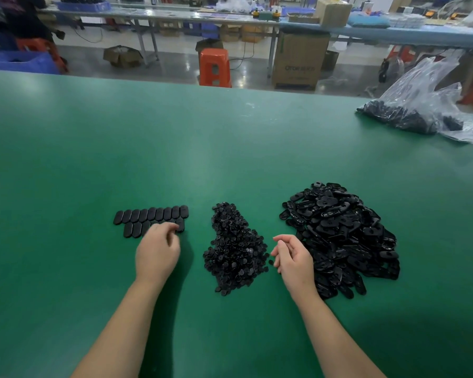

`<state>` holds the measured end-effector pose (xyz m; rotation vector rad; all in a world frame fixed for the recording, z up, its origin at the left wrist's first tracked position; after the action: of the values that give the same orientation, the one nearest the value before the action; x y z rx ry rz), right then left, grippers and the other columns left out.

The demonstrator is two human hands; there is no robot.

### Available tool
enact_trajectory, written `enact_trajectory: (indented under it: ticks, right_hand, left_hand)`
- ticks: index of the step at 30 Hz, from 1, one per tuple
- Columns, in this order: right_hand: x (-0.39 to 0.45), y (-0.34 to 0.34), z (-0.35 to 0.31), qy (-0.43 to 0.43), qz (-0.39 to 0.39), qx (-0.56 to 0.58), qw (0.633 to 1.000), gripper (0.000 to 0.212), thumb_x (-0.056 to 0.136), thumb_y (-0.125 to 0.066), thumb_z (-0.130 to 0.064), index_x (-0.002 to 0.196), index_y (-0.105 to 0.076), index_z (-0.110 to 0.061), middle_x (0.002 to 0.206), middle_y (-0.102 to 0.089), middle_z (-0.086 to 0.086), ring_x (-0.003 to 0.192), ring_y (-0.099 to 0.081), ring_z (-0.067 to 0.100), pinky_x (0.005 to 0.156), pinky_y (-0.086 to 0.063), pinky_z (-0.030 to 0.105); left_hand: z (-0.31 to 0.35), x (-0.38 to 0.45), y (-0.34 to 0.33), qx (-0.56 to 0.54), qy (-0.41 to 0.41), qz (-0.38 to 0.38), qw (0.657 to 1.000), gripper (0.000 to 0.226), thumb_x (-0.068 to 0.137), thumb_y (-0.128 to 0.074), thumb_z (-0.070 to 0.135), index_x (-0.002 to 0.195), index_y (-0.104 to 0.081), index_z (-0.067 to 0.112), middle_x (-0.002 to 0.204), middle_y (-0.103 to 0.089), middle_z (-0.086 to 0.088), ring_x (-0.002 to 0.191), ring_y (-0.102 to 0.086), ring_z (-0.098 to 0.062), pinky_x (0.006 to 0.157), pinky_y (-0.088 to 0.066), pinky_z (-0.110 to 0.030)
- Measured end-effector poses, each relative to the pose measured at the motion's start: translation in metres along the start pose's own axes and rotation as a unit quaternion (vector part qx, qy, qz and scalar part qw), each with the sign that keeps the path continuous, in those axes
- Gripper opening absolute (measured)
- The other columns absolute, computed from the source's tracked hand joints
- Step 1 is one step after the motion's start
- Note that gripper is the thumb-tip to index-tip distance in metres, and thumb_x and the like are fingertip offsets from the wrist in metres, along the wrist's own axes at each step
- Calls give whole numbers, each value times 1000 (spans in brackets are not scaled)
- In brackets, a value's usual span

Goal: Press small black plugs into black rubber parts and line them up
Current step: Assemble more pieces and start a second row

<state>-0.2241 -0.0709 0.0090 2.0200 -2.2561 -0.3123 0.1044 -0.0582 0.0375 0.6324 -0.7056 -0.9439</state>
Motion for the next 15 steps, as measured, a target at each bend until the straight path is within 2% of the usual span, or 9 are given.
enact_trajectory:
  ticks: [3, 5, 7, 11, 15]
  right_hand:
    - [0, -1, 1, 0, 0, -8, 1000, 19, 103, -51, -15, 97, -66, -25, 73, -68, -3, 57, -54, 12, 56, -46, 38]
    - [1, -1, 2, -3, 0, -14, 1000, 19, 103, -51, -14, 97, -66, -25, 73, -68, -3, 57, -55, 10, 56, -47, 37]
    - [1, -1, 3, -4, -2, -20, 1000, 19, 103, -52, -13, 98, -66, -25, 73, -68, -4, 57, -55, 9, 55, -47, 34]
    - [1, -3, 2, 4, -6, -50, 999, 20, 103, -52, -15, 97, -65, -29, 76, -70, -4, 52, -49, 7, 50, -42, 27]
    - [2, -7, -1, 3, -18, -90, 996, 21, 103, -52, -16, 95, -64, -31, 76, -69, 3, 49, -44, 3, 47, -38, 21]
  left_hand:
    - [33, -11, -34, -12, -42, -65, 997, 22, 97, -57, 15, 114, -71, 19, 101, -64, 9, 71, -55, -4, 65, -45, -23]
    - [45, -18, -51, -11, -44, -92, 995, 20, 98, -56, 20, 110, -72, 23, 100, -63, 10, 76, -57, -7, 71, -50, -29]
    - [46, -21, -58, -7, -35, -92, 995, 20, 98, -55, 23, 107, -73, 25, 97, -62, 12, 79, -59, -11, 76, -51, -33]
    - [39, -21, -57, -39, -23, -77, 996, 17, 98, -58, 21, 103, -74, 24, 88, -59, 15, 73, -55, -4, 64, -40, -25]
    - [39, -20, -57, -50, -24, -74, 996, 13, 97, -63, 24, 101, -75, 22, 88, -60, 13, 80, -56, -6, 70, -42, -26]
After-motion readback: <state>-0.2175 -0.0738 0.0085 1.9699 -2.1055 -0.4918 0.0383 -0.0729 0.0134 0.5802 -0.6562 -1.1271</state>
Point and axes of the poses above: each hand's wrist, its own x-axis towards the middle knuckle, its own y-axis out of the back of the hand, z = x × y, the point moved 7 cm from there along x, towards the middle knuckle
